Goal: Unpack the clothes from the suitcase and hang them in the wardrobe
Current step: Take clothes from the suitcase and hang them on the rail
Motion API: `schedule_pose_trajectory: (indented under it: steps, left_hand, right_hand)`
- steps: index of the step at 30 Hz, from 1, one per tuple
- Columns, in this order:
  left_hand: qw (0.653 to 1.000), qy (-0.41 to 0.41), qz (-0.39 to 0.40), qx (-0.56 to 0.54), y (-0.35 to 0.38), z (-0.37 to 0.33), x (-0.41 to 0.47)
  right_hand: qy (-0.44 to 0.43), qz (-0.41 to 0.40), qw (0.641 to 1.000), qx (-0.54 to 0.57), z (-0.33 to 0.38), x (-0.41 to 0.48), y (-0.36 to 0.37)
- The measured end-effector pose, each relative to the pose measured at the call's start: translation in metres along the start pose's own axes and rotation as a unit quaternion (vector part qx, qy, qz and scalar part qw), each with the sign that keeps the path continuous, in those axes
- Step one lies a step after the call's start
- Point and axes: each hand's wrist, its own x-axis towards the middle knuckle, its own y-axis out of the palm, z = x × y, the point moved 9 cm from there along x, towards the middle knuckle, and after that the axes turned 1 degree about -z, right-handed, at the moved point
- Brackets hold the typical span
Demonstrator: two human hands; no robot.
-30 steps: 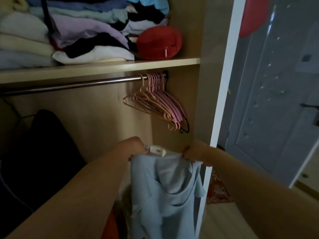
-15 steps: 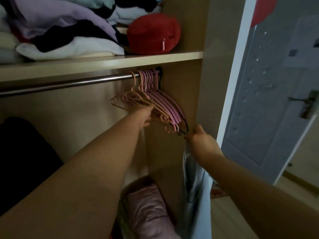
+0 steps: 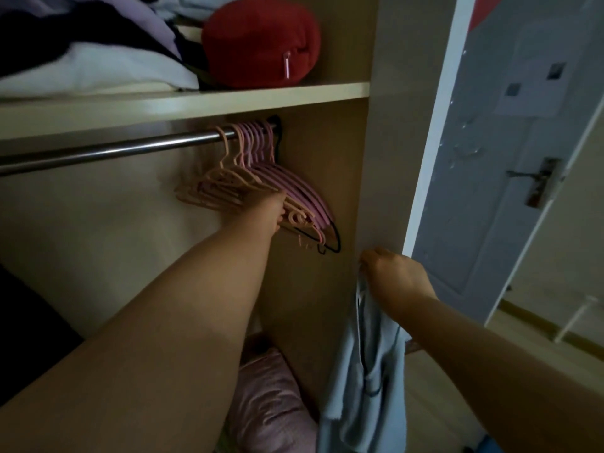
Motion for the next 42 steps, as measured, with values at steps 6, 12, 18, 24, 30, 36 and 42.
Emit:
schedule_pose_trajectory:
  steps: [6,12,18,24,30,36,42]
  left_hand:
    - [1.000,0.003,0.002,0.006,0.000,0.000,0.015]
    - [0.998,0.052,-0.038,-0.028,-0.008,-0.006,0.022]
    - [0.995,0.078,0.017,-0.053,-0.010,-0.015,-0.003]
    - [0.995,0.073,0.062,0.015,-0.013,0.010,-0.056]
    - [0.996,0.003,0.054,0.064,-0.008,0.067,-0.114]
    - [0.994,-0.066,0.080,0.041,0.015,0.109,-0.177]
    - [0.993,-0.095,0.057,-0.035,0.016,0.130,-0.214]
  right_hand:
    - [0.045,0.027,0.997,0.059,-0.005,0.009,0.008]
    - [0.126,0.050,0.980,0.147,-0.016,0.009,0.020]
    - [0.260,0.158,0.900,0.312,-0.022,0.001,0.049]
    - [0.334,0.186,0.754,0.534,-0.009,-0.016,0.058]
    - [0.260,0.202,0.785,0.526,0.009,-0.034,0.041]
    - [0.151,0.202,0.876,0.412,0.015,-0.060,0.024]
    - [0.043,0.292,0.883,0.366,0.020,-0.099,0.016]
